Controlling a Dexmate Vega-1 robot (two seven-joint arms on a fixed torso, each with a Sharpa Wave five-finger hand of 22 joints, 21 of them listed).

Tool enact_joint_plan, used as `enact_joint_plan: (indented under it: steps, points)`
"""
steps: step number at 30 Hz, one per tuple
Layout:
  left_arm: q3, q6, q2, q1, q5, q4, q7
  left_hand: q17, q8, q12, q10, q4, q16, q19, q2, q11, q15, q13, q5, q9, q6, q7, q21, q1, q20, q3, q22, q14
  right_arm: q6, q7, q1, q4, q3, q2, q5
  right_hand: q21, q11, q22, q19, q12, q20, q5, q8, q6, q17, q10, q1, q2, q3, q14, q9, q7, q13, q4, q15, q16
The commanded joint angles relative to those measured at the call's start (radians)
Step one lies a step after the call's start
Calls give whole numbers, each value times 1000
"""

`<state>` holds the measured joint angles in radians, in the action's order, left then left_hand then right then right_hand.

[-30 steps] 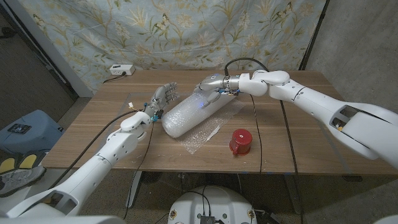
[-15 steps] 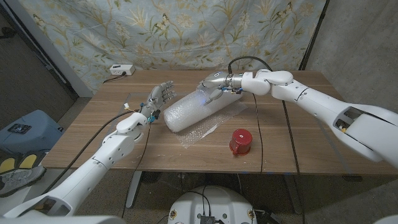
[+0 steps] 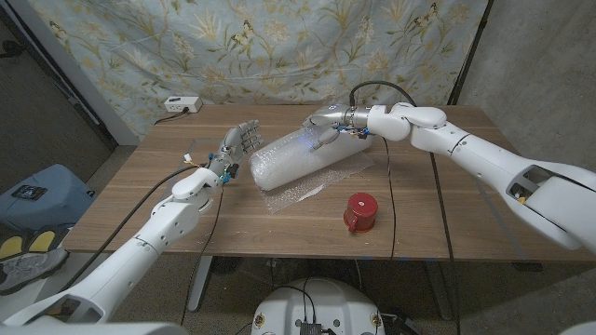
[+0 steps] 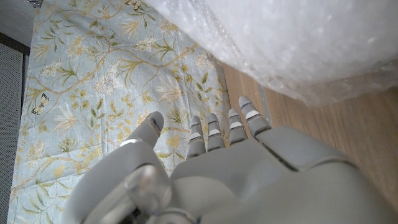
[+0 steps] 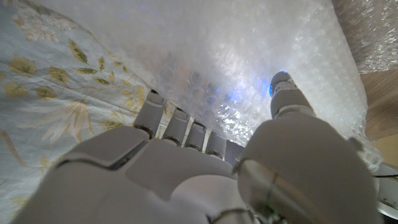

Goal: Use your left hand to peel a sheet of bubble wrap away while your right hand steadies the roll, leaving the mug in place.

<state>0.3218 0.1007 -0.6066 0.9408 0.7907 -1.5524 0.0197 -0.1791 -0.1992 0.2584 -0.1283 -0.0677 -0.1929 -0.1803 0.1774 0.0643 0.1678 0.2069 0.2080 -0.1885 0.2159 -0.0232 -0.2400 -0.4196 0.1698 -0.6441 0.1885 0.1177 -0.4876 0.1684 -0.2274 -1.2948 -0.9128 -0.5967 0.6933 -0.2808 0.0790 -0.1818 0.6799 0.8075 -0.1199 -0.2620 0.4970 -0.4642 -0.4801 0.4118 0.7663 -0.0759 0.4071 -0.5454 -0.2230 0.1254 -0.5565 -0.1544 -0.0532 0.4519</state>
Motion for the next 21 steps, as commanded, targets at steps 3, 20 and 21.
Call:
enact_joint_plan:
  steps: [3,20,21]
  points:
    - [0,-8,-3,-11,7,8,14,-2,1,-5,2,-7,1,4,-5,-2,2,5,4,-5,-6,5,4,-2,3,0,3,-6,20,50,10,19,-21,26,-4,10,-5,-2,-7,-10,-20,8,-12,36,-8,-32,-2,-4,5,21,0,7,-4,6,-110,-22]
    - [5,-10,3,-19,11,25,25,-3,3,-10,8,-7,1,2,-4,-3,4,5,4,-5,-8,5,4,0,4,2,3,-7,61,293,89,46,-82,63,-37,70,-20,-4,-94,-146,-96,11,-147,323,-26,-295,-56,-26,1,221,2,49,45,14,-23,-152]
    - [6,-11,3,-21,11,26,26,-3,3,-10,9,-7,1,2,-5,-2,5,5,4,-5,-8,5,4,-1,4,2,3,-6,61,303,93,48,-86,64,-39,72,-22,-4,-100,-155,-96,10,-157,344,-27,-309,-58,-27,1,235,2,57,49,14,-16,-160]
